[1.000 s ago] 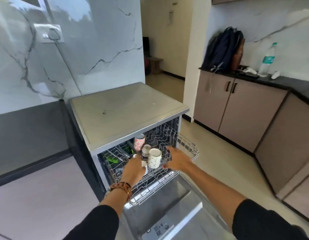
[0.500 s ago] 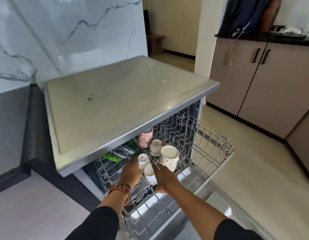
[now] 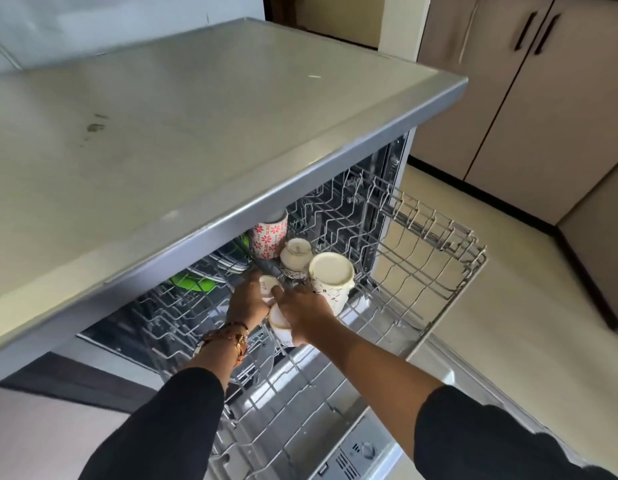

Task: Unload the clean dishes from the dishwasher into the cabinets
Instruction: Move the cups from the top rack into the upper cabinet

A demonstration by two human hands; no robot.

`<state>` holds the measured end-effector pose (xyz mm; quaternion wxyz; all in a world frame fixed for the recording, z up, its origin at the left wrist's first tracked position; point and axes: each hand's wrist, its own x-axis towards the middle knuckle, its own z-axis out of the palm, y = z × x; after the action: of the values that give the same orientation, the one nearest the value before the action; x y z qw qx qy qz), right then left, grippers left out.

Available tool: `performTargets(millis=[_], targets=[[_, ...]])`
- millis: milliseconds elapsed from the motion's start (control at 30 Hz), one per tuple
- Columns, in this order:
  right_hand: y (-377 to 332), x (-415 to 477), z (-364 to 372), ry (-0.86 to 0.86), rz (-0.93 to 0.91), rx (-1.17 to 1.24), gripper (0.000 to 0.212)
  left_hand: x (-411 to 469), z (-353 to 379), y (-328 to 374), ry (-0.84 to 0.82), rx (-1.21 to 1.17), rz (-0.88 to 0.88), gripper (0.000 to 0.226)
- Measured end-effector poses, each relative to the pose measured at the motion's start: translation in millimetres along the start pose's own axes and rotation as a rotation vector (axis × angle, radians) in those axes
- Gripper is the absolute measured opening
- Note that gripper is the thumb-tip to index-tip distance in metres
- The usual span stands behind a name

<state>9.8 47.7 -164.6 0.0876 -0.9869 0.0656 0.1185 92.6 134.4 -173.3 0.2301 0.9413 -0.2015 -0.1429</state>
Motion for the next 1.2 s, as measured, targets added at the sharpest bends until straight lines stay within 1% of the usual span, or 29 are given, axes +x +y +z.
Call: performTargets(millis=[100, 133, 200, 300, 400, 467, 633, 733, 833, 967, 1100, 1200], targets=[[2, 0, 6, -0.003, -0.014, 0.000, 0.087, -1, 2, -3, 0.002, -0.076, -0.029, 0.061], [1, 0, 8, 0.002, -0.014, 0.002, 0.087, -1, 3, -5, 0.001, -0.095, -0.025, 0.063], [0, -1, 10, 0.018, -0.002, 0.050, 0.081, -1, 5, -7, 0.014, -0.127, -0.023, 0.058], [-1, -4, 6, 0.055, 0.051, 0.212, 0.076, -5, 4, -6, 0.112, -0.231, -0.042, 0.053], [-6, -11, -7, 0.102, 0.087, 0.344, 0.088, -12, -5, 0, 0.253, -0.347, -0.055, 0.050], [-10, -17, -20, 0.135, 0.095, 0.418, 0.096, -14, -14, 5, 0.315, -0.402, -0.053, 0.052], [-16, -39, -54, 0.199, 0.134, 0.566, 0.099, -32, -46, 17, 0.397, -0.492, -0.053, 0.057], [-19, -59, -73, 0.205, 0.187, 0.562, 0.101, -60, -66, 29, 0.378, -0.536, -0.015, 0.054], [-21, -91, -89, 0.204, 0.206, 0.544, 0.092, -100, -74, 38, 0.300, -0.515, -0.034, 0.054], [-23, -150, -109, 0.229, 0.208, 0.577, 0.086, -159, -75, 51, 0.276, -0.455, -0.031, 0.057], [-26, -209, -138, 0.268, 0.203, 0.522, 0.075, -222, -92, 72, 0.283, -0.470, 0.046, 0.056], [-41, -257, -180, 0.299, 0.164, 0.467, 0.073, -267, -125, 90, 0.332, -0.481, 0.126, 0.054]])
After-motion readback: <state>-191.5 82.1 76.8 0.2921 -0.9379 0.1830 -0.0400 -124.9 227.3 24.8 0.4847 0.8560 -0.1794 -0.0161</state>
